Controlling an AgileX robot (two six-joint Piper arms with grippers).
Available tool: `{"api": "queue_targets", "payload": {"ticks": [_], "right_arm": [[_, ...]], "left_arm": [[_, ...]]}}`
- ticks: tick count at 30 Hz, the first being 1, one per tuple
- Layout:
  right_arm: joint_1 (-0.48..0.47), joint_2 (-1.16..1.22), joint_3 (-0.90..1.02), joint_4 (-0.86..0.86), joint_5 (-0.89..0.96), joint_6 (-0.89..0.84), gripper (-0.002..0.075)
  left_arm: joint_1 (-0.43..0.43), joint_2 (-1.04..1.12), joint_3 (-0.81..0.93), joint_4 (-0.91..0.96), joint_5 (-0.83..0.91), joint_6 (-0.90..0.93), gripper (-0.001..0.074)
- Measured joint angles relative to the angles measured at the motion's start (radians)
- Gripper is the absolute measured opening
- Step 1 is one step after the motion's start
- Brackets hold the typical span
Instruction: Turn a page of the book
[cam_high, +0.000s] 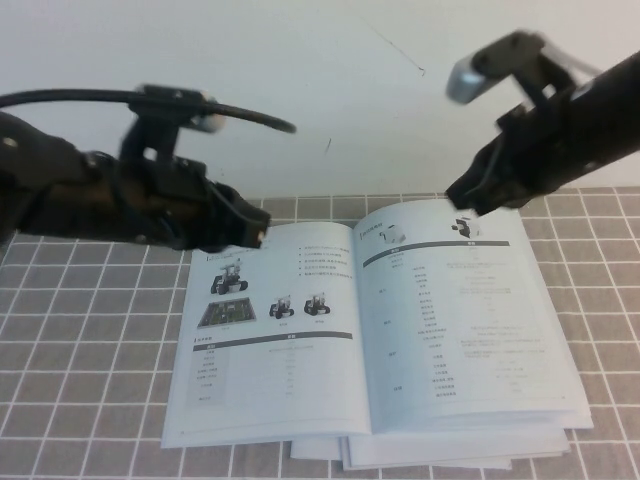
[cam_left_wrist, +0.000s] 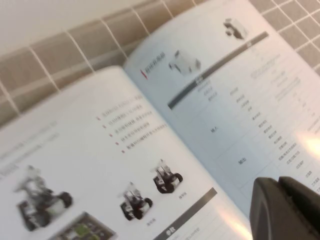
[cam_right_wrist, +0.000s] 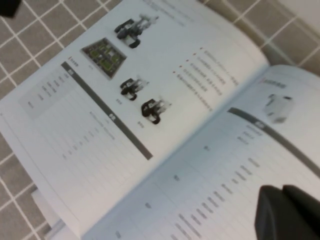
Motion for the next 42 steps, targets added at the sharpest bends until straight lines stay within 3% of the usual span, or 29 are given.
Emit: {"api": "queue_targets", "payload": {"ticks": [8, 15, 23, 29, 36, 42], "right_arm": [[0.000, -0.307, 0.084, -0.292, 0.040, 0.159, -0.0001], [0.000, -0.635, 0.401, -0.523, -0.009, 0.387, -0.0001], [0.000, -1.046, 0.811, -0.591, -0.086, 0.516, -0.0001], [0.000, -1.328, 1.013, -0.620, -0.084, 0.636, -0.0001], [0.000, -1.554, 1.116, -0.637, -0.077, 0.645, -0.0001], [0.000, -1.596, 1.117, -0.666, -0.079, 0.645, -0.0001]], "left_arm": [[0.000, -0.319, 0.092, 0.248, -0.093, -0.208, -0.0004], [0.000, -0.666, 0.412, 0.341, -0.323, -0.291, -0.0004], [0.000, -1.005, 0.715, 0.464, -0.349, -0.280, -0.0004], [0.000, -1.160, 0.802, 0.568, -0.308, -0.271, -0.0004], [0.000, -1.219, 0.843, 0.587, -0.286, -0.271, -0.0004], [0.000, -1.219, 0.848, 0.587, -0.331, -0.271, -0.0004]]}}
